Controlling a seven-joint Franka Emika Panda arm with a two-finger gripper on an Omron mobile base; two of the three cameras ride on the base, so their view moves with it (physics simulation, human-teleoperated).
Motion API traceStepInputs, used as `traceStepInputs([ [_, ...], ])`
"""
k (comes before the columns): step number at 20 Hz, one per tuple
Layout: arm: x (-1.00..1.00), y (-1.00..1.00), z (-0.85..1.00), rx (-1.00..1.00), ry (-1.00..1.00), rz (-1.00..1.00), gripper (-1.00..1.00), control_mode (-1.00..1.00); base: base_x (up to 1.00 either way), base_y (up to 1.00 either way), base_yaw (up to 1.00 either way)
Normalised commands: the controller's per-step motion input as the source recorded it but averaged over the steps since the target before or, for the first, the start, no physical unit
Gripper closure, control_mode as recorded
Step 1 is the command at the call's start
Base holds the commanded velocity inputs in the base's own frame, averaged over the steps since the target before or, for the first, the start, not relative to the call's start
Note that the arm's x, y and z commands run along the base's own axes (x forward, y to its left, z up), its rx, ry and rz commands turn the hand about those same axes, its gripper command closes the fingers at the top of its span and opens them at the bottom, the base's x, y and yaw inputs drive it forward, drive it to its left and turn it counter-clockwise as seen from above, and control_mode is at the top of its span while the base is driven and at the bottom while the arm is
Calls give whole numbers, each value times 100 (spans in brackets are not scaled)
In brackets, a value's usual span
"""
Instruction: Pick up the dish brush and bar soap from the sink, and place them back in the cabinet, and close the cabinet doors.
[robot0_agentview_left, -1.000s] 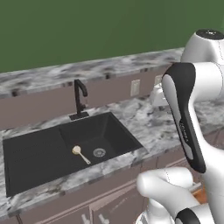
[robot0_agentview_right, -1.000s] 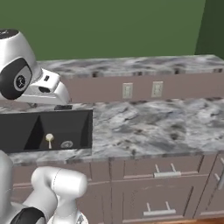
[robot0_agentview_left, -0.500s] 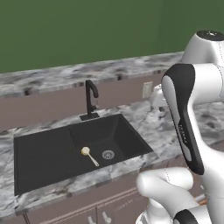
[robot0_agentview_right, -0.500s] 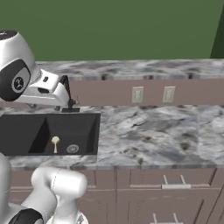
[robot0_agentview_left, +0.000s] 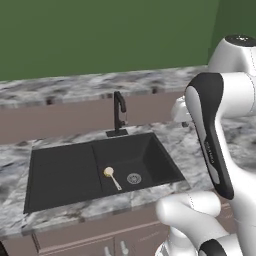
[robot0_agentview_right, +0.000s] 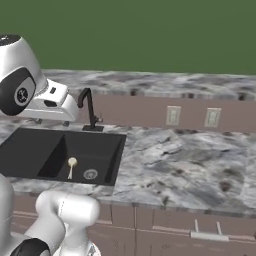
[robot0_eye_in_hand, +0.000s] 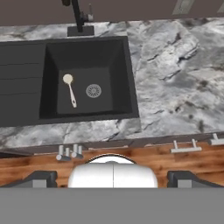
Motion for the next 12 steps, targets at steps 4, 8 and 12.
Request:
traceStepInputs([
  [4, 0, 0, 0, 0, 0, 0, -100, 100, 39, 0, 16],
  [8, 0, 0, 0, 0, 0, 0, -100, 100, 38, 0, 3],
  [12, 0, 0, 0, 0, 0, 0, -100, 100, 38, 0, 0],
])
